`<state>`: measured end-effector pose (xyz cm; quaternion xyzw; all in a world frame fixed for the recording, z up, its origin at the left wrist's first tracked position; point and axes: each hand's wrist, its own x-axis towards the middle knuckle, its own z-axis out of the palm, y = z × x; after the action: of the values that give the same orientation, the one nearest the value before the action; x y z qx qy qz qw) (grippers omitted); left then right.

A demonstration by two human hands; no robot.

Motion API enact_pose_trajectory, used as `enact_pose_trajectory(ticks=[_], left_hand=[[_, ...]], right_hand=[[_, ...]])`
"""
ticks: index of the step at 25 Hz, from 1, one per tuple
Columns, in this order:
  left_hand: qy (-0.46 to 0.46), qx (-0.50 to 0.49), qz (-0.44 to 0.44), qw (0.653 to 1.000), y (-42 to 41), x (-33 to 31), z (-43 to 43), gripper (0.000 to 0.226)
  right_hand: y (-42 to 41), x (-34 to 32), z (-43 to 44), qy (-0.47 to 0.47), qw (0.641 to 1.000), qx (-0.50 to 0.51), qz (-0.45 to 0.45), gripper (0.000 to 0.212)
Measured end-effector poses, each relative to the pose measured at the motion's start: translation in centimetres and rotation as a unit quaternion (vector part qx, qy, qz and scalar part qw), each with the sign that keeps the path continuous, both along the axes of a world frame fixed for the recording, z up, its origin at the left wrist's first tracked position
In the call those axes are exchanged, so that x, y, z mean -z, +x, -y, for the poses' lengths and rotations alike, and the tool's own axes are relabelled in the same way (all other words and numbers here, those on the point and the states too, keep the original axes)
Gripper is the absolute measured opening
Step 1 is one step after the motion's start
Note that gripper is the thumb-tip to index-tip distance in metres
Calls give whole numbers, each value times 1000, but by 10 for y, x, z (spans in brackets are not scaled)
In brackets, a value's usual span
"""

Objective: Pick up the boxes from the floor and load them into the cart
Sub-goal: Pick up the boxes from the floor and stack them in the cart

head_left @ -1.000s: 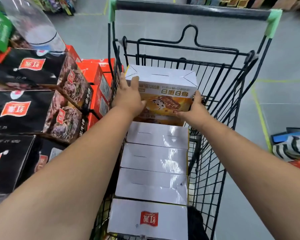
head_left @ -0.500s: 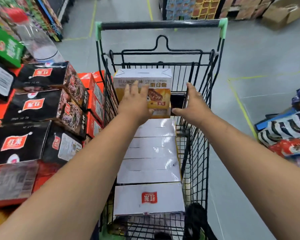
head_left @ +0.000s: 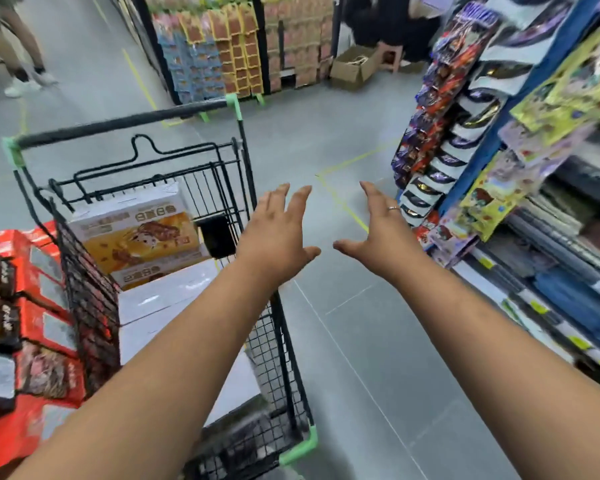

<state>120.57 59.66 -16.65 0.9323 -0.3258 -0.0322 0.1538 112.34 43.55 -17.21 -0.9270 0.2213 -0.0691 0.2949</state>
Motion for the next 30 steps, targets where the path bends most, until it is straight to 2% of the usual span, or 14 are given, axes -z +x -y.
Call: enact_pose_trajectory(ticks=[9, 17, 22, 26, 30], left_hand=[[-52, 139, 18, 989, -183, -52, 162, 100], [-66, 282, 40, 956, -342, -81, 287, 98], [-50, 388, 48, 919, -418, -96, 353, 98], [-67, 481, 34, 874, -472, -101, 402, 98], [-72, 552, 55, 829, -511, -98, 461, 98]], right_hand=[[-228, -50, 134, -16, 992, 120, 41, 111], [-430, -73, 221, -21, 965, 259, 45, 111], [-529, -81, 248, -9, 930, 364, 42, 109], [-587, -88, 270, -26, 894, 446, 31, 108], [-629, -96, 292, -43, 859, 510, 24, 106]])
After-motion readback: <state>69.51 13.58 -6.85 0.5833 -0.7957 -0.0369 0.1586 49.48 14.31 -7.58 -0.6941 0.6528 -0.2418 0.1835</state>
